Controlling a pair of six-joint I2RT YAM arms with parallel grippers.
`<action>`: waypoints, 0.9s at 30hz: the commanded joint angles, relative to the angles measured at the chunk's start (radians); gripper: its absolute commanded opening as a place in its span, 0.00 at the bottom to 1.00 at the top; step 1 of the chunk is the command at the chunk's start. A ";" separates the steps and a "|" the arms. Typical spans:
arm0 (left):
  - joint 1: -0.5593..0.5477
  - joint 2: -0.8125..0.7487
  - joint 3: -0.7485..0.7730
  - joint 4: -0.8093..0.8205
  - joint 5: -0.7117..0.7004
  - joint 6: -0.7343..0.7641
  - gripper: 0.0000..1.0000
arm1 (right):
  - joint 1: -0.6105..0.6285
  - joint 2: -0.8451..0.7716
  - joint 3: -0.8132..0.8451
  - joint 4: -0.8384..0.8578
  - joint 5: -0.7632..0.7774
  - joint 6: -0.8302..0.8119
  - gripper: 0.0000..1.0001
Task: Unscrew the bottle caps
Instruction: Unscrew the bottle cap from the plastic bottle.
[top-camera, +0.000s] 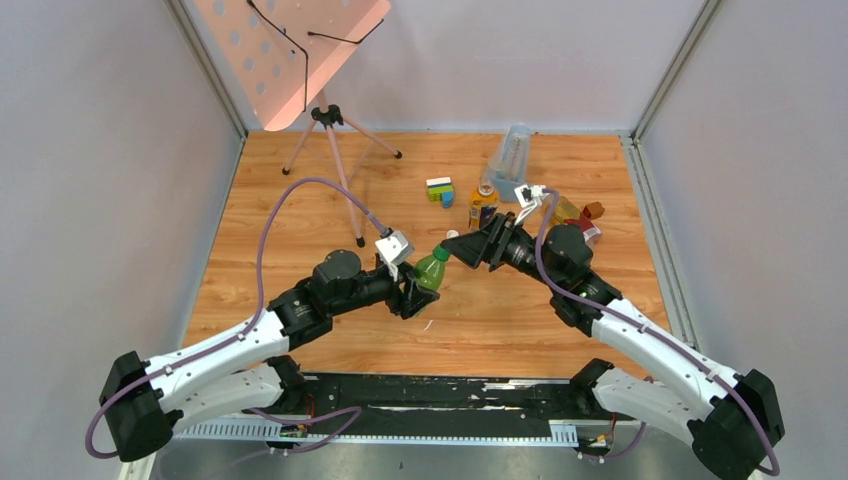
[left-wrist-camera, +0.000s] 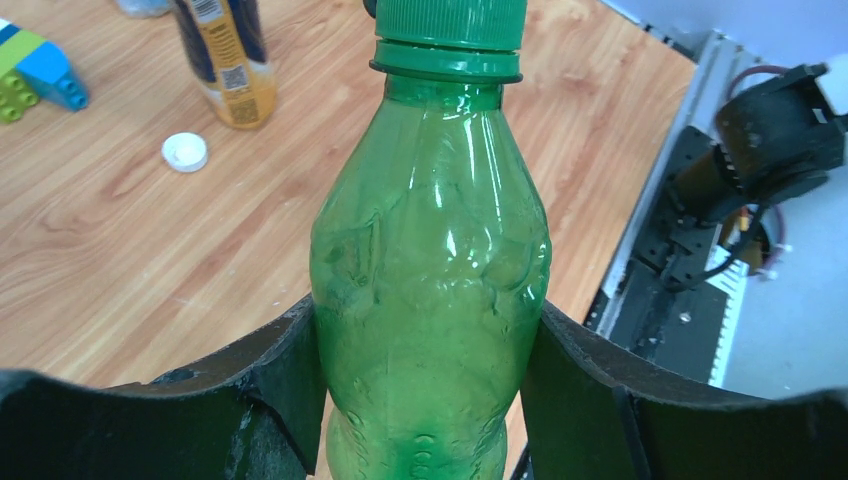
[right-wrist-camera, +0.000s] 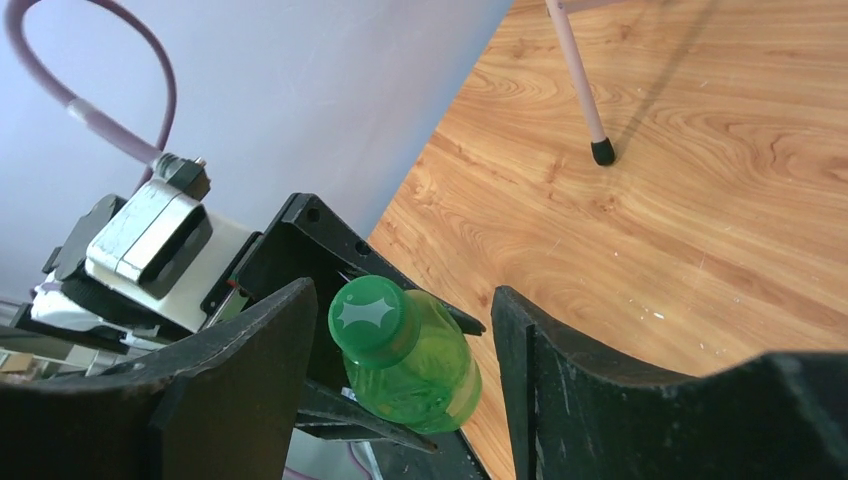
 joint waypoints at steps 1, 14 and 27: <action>-0.019 0.015 0.062 -0.004 -0.127 0.057 0.00 | 0.014 0.054 0.084 -0.017 0.056 0.058 0.65; -0.038 0.075 0.087 0.019 -0.142 0.049 0.00 | 0.055 0.135 0.112 -0.010 0.123 0.043 0.34; -0.038 0.100 0.084 0.040 -0.121 0.036 0.00 | 0.055 0.127 0.098 0.001 0.142 0.034 0.43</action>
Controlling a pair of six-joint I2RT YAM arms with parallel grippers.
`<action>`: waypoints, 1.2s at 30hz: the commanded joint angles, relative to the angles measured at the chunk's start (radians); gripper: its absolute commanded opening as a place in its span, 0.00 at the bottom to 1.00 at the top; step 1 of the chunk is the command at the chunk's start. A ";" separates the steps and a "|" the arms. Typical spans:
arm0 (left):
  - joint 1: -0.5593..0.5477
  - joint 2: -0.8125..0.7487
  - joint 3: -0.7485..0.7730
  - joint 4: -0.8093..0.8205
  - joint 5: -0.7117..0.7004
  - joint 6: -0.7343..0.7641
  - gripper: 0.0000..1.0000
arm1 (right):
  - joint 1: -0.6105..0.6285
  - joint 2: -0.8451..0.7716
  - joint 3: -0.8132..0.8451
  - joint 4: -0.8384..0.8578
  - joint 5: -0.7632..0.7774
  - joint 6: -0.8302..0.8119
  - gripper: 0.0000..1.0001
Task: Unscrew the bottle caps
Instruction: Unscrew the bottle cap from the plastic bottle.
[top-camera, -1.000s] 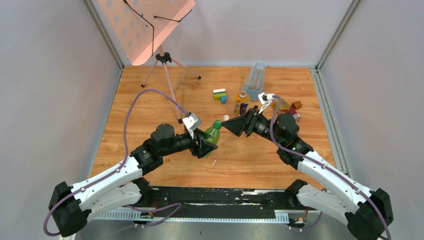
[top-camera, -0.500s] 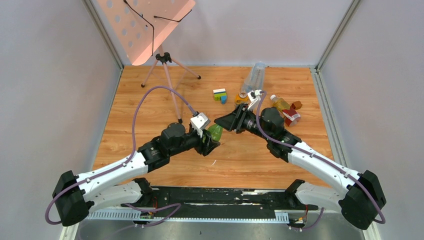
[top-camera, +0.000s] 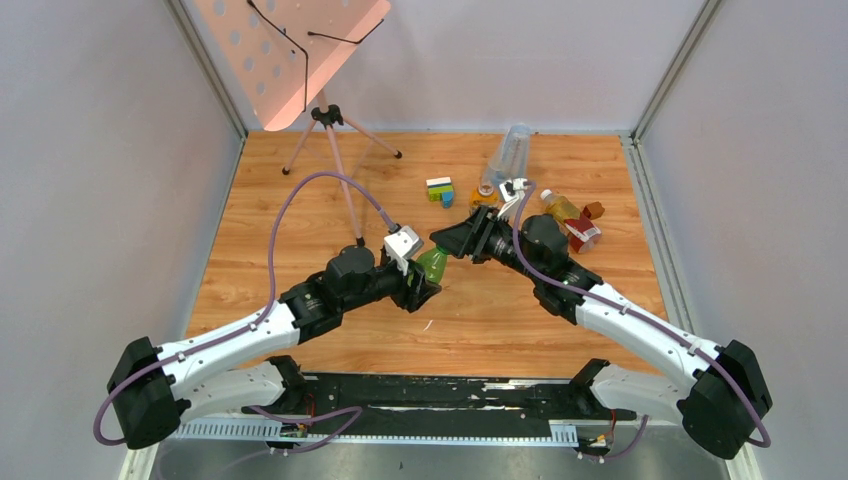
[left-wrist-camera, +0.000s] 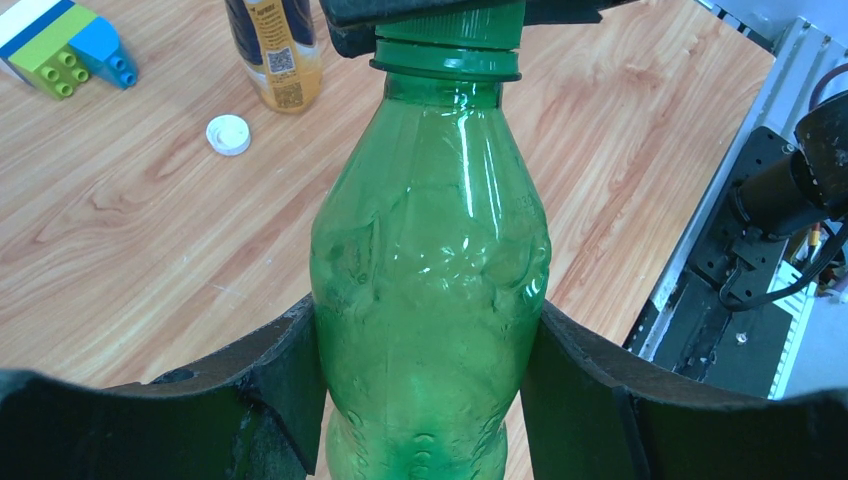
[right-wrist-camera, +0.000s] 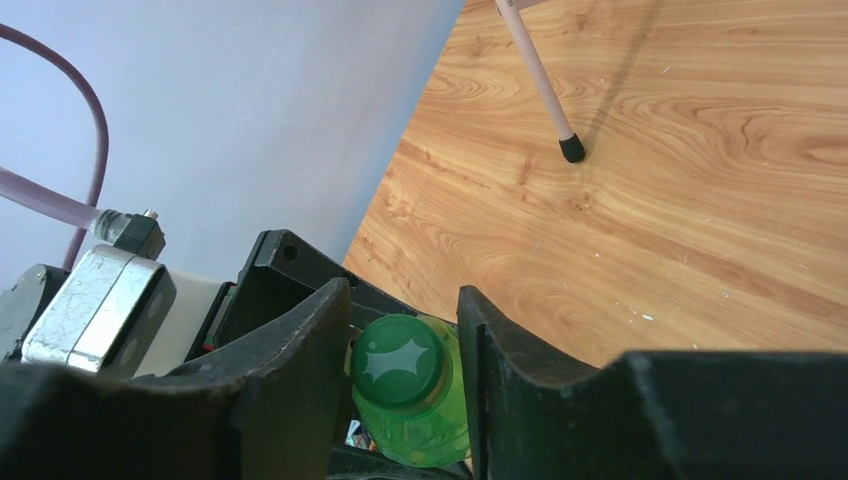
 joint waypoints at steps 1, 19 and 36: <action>-0.006 0.005 0.038 0.067 0.010 0.003 0.00 | 0.002 -0.012 0.023 0.031 0.003 -0.005 0.39; -0.007 0.021 0.038 0.092 0.008 -0.024 0.00 | 0.003 -0.018 -0.016 0.047 0.002 0.006 0.06; 0.207 -0.026 -0.145 0.560 0.471 -0.331 0.00 | 0.002 -0.080 -0.106 0.241 -0.282 -0.177 0.00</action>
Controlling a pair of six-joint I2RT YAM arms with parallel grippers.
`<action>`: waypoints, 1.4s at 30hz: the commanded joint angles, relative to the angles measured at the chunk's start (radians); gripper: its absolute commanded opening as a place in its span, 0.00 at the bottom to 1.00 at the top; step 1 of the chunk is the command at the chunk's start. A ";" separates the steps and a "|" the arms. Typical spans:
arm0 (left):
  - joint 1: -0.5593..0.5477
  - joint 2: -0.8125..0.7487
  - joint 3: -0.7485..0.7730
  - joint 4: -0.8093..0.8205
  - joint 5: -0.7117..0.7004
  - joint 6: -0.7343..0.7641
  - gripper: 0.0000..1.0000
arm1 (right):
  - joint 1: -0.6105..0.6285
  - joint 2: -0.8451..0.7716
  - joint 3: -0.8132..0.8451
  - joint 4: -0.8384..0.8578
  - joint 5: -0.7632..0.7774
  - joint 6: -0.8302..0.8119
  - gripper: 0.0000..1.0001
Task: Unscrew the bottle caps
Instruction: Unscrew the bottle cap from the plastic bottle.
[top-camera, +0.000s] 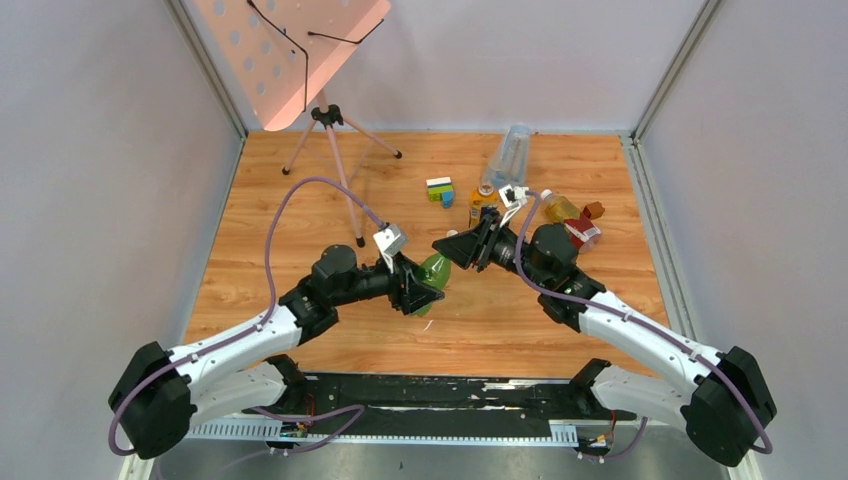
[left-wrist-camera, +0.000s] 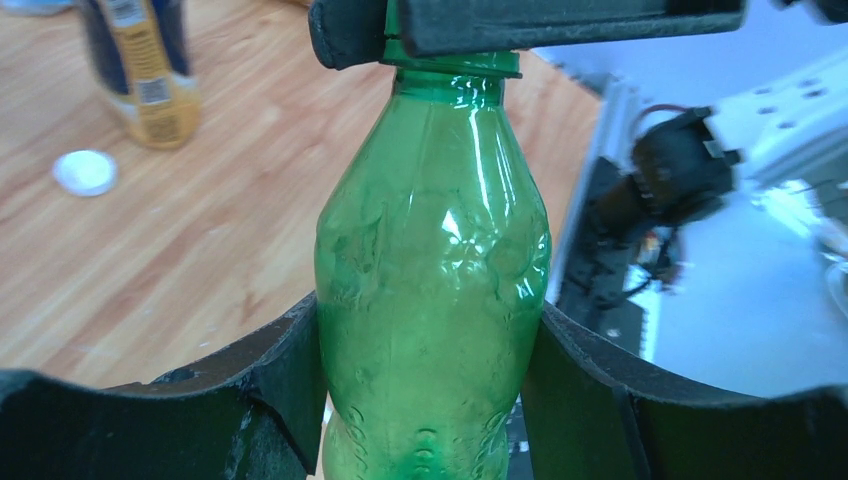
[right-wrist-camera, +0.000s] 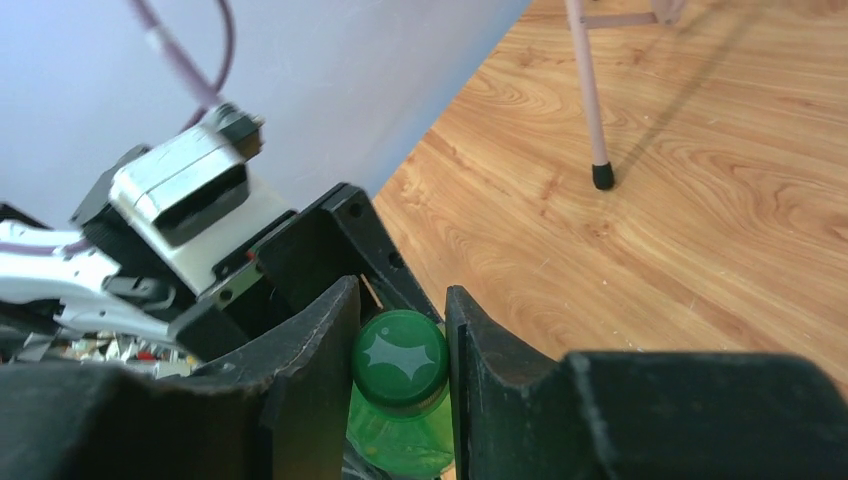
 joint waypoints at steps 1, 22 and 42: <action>0.094 -0.031 -0.053 0.383 0.222 -0.205 0.00 | 0.008 -0.051 -0.039 0.117 -0.208 -0.053 0.00; 0.156 0.043 -0.073 0.502 0.397 -0.307 0.00 | -0.088 -0.170 0.020 -0.041 -0.226 -0.043 0.62; -0.165 -0.060 0.111 -0.174 -0.428 0.121 0.00 | -0.066 -0.166 0.036 -0.164 0.083 0.157 0.65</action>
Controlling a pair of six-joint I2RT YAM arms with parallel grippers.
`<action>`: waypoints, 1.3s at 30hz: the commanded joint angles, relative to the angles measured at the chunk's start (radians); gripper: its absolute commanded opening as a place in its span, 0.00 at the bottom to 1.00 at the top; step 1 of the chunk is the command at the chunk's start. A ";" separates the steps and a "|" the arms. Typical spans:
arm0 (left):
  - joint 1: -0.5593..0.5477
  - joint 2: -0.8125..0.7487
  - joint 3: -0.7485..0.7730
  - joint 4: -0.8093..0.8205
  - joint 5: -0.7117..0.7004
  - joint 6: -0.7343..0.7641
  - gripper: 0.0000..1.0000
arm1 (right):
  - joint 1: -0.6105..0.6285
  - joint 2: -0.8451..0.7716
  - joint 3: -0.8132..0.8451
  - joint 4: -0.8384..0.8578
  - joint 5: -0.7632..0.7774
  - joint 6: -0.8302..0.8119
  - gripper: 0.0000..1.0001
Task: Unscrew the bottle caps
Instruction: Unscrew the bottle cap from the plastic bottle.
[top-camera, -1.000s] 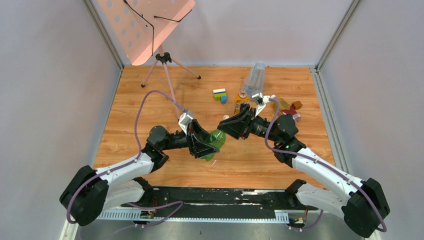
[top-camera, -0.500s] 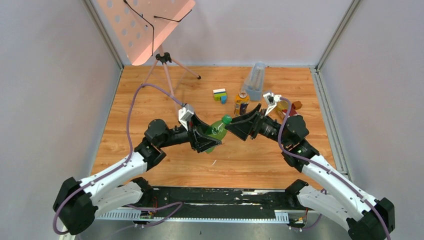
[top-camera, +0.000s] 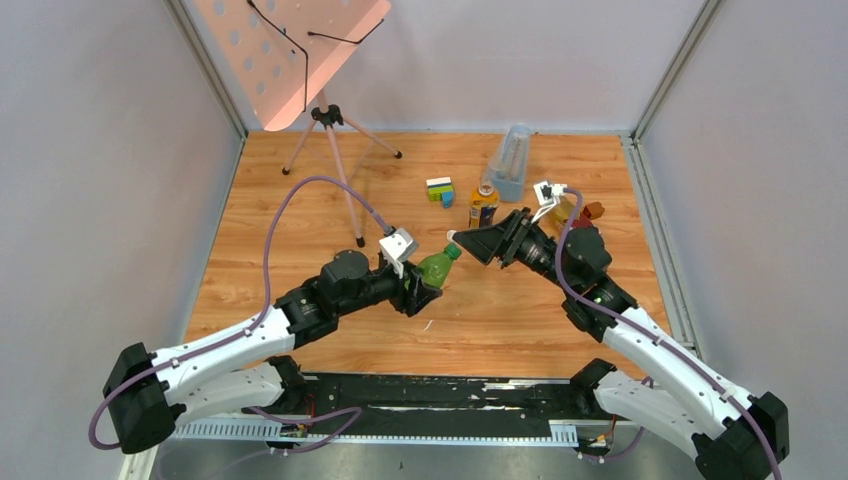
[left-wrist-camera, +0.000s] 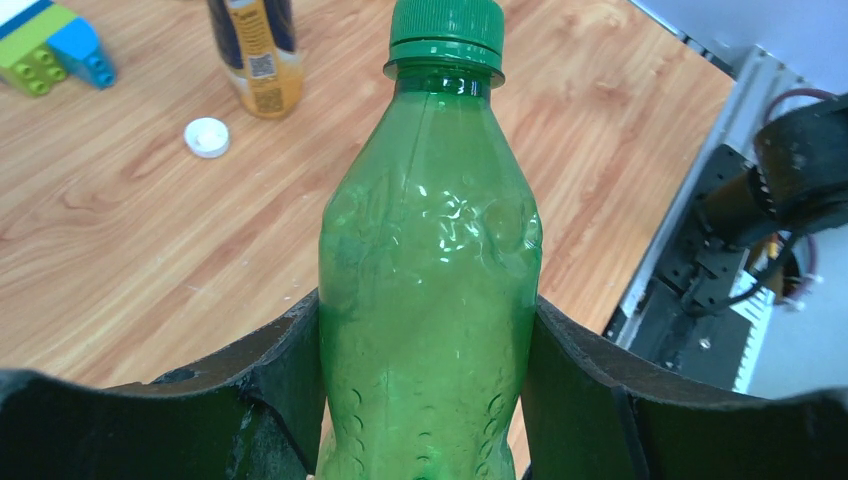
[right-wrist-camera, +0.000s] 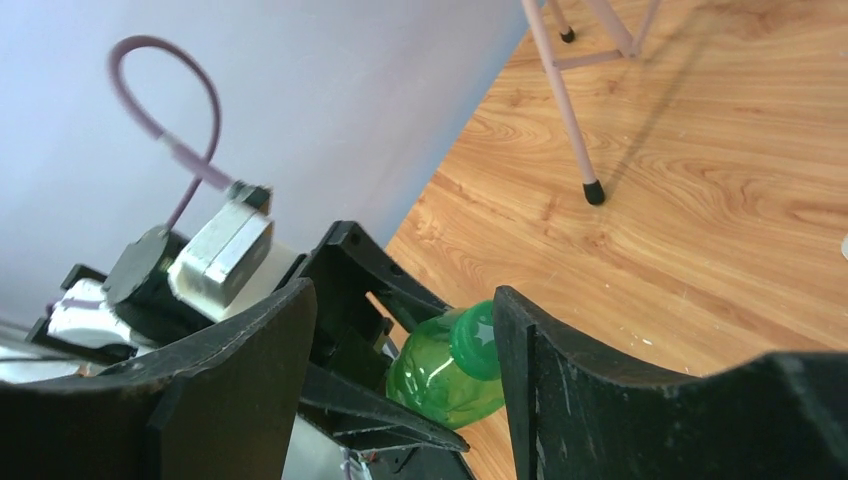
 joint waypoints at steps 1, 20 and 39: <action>-0.036 -0.006 0.040 0.049 -0.173 0.032 0.00 | 0.025 0.031 0.034 -0.032 0.106 0.075 0.65; -0.093 0.004 0.027 0.103 -0.246 0.046 0.00 | 0.064 0.178 0.073 0.021 0.114 0.153 0.46; 0.074 -0.015 -0.086 0.351 0.143 -0.117 0.00 | 0.014 0.133 -0.061 0.378 -0.272 0.053 0.00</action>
